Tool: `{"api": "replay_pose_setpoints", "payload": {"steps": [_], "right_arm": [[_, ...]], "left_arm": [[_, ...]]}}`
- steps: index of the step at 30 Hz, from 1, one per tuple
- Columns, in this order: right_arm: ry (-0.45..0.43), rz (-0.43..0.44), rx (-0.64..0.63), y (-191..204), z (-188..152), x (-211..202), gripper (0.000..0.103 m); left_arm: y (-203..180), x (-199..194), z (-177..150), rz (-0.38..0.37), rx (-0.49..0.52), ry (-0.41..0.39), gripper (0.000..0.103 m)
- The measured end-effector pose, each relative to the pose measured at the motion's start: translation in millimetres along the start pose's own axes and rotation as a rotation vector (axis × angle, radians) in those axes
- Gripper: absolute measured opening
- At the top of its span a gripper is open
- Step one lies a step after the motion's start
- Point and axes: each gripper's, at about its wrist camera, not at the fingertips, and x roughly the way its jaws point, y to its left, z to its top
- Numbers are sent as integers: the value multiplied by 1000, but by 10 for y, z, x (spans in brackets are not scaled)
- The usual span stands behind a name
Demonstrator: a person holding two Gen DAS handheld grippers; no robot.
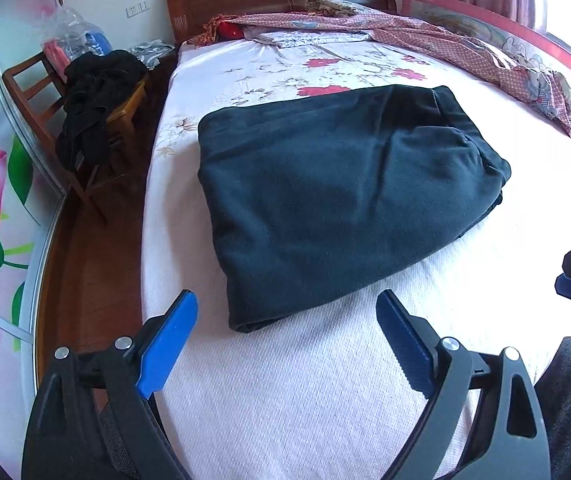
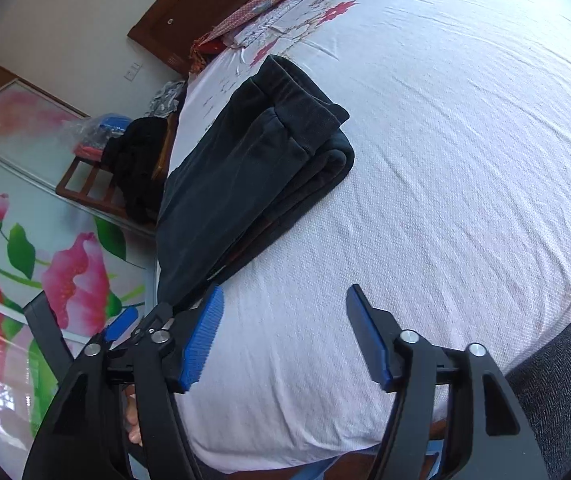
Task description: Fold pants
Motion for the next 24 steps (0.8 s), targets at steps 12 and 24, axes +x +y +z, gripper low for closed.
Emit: {"api": "replay_pose_setpoints", "payload": {"steps": [12, 24], "right_arm": [[-31, -275, -112, 194, -128, -13, 92], [-199, -234, -198, 453, 25, 35, 99]], "left_arm": [[-13, -73, -101, 79, -17, 23, 99], [88, -36, -227, 160, -182, 42, 101]]}}
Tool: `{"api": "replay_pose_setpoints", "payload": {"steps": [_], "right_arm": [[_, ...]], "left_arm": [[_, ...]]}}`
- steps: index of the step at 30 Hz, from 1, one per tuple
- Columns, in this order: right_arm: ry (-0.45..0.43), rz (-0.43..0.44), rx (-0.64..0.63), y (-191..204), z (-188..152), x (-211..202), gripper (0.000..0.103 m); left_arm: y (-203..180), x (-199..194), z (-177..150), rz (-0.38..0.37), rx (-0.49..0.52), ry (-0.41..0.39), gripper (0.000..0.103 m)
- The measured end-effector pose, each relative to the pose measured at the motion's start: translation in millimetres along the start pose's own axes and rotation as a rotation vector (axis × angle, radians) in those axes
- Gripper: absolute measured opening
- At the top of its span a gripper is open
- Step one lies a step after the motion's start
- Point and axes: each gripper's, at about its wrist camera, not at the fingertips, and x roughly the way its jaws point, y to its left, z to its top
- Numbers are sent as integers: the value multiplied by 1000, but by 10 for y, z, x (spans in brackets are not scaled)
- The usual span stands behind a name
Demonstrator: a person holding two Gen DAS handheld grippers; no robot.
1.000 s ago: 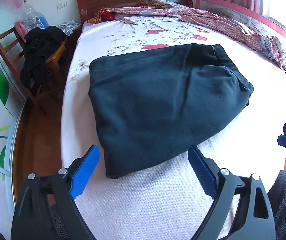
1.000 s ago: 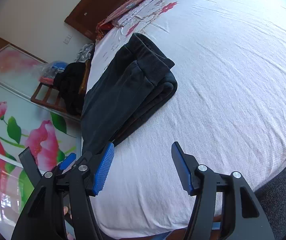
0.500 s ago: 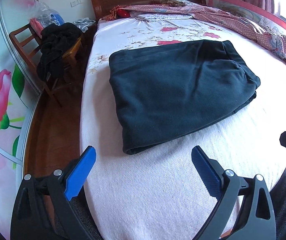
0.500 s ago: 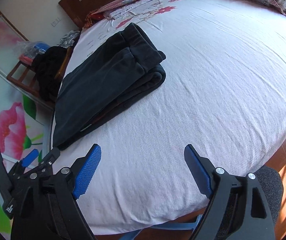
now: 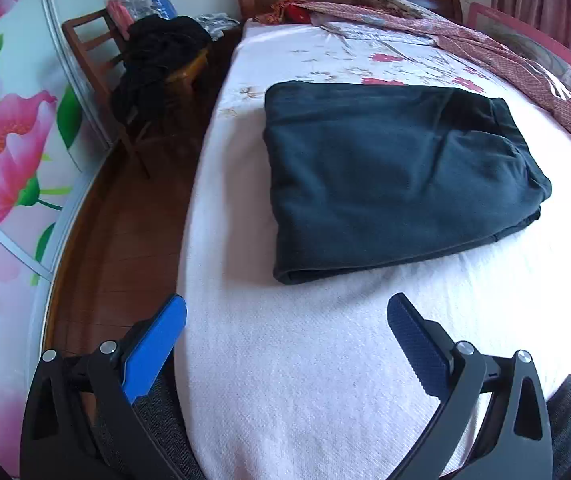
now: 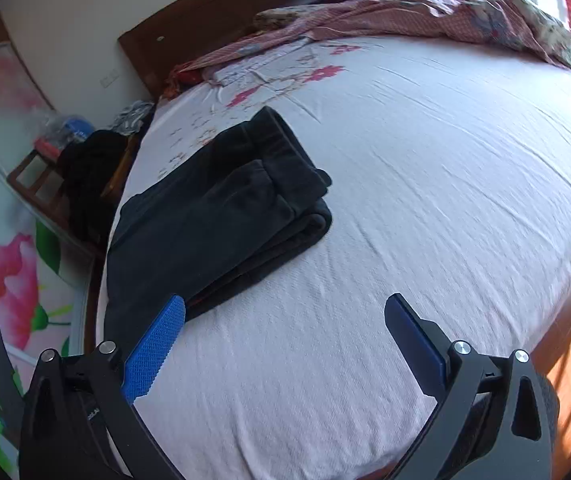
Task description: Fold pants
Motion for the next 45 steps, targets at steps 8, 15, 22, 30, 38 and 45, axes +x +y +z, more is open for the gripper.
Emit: {"api": "replay_pose_setpoints", "payload": {"steps": [8, 15, 22, 30, 38, 45], "right_arm": [[-85, -87, -234, 275, -160, 114, 99], [-54, -113, -258, 265, -236, 205, 99], [-50, -109, -268, 293, -245, 204, 99], [-38, -100, -258, 307, -243, 212, 99], [-29, -96, -261, 348, -257, 228, 99], [-26, -88, -257, 353, -259, 221, 99]], "left_arm": [[-53, -125, -136, 15, 7, -113, 101], [-24, -149, -174, 27, 7, -119, 101], [-6, -183, -161, 21, -10, -129, 101], [-36, -146, -156, 12, -3, -105, 101], [-32, -130, -143, 4, -1, -92, 101], [-33, -116, -142, 3, -2, -84, 101]]}}
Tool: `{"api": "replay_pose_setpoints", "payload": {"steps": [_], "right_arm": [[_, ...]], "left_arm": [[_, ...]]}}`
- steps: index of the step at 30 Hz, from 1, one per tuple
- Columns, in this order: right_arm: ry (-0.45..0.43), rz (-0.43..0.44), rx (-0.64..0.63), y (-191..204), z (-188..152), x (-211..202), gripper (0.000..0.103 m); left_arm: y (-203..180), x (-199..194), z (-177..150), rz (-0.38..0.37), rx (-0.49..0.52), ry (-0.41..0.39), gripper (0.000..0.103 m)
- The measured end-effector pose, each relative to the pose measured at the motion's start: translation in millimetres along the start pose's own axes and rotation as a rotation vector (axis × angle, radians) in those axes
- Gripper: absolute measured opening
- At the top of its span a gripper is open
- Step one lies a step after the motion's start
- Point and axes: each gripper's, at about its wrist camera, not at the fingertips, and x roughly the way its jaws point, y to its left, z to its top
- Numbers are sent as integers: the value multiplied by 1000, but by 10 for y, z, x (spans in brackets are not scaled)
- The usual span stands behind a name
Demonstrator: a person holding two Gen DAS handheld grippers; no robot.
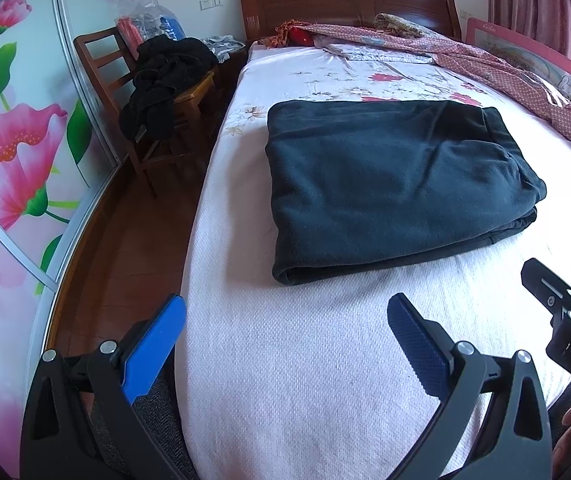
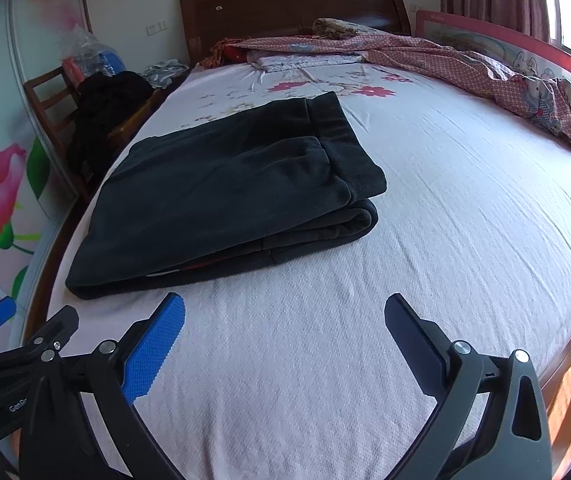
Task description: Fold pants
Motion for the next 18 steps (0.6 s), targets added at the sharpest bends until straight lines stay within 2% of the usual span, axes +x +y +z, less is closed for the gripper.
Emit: {"api": "replay_pose_setpoints", "payload": {"steps": [18], "right_arm": [[12, 13, -1, 6, -1, 16, 99]], "left_arm": [[3, 32, -4, -9, -2, 14, 101]]}}
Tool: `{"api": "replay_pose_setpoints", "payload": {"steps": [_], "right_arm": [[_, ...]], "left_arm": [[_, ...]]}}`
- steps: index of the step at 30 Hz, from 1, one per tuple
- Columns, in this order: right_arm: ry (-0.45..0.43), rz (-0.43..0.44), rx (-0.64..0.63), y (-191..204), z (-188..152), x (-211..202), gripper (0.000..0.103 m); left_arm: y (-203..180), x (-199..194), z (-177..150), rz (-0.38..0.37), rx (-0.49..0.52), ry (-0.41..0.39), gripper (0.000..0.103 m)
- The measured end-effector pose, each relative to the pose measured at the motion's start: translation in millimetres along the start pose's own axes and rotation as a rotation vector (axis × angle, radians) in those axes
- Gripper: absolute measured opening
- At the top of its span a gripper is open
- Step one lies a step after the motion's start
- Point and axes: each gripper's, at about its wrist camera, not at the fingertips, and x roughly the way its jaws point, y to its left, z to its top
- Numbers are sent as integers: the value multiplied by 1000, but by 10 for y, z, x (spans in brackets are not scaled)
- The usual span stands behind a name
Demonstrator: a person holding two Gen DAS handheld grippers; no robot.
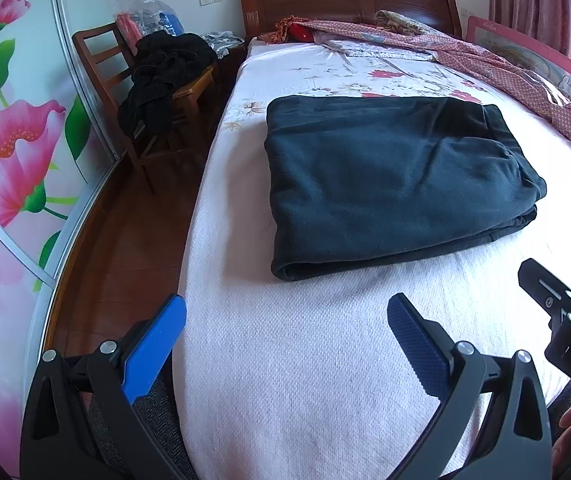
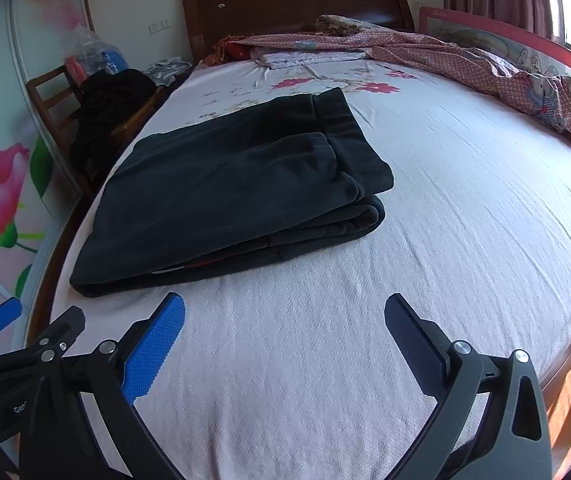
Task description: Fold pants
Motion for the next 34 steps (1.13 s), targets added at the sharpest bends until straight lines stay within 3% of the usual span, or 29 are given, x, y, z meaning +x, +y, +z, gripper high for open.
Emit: {"api": "replay_pose_setpoints", "payload": {"steps": [6, 8, 12, 14, 17, 27, 31, 34], "right_arm": [[-1, 5, 2, 14, -8, -9, 99], [-2, 5, 0, 16, -4, -11, 99], [-1, 12, -3, 35, -7, -29, 99], [0, 13, -1, 33, -9, -40, 99], [0, 17, 9, 14, -23, -65, 99], [20, 14, 63, -137, -32, -59, 99], [29, -4, 101, -242, -35, -41, 99], [41, -39, 145, -362, -57, -5, 99]], "left_arm": [[-21, -44, 14, 5, 29, -12, 101], [-68, -78, 23, 49, 59, -23, 101], [-185, -228, 13, 140, 136, -104, 101], [-194, -312, 12, 121, 137, -130, 101], [-141, -356, 45, 98, 116, -117, 101], [12, -225, 15, 184, 73, -82, 101], [-29, -144, 20, 131, 102, -25, 101], [-41, -10, -7, -16, 87, 75, 101]]}}
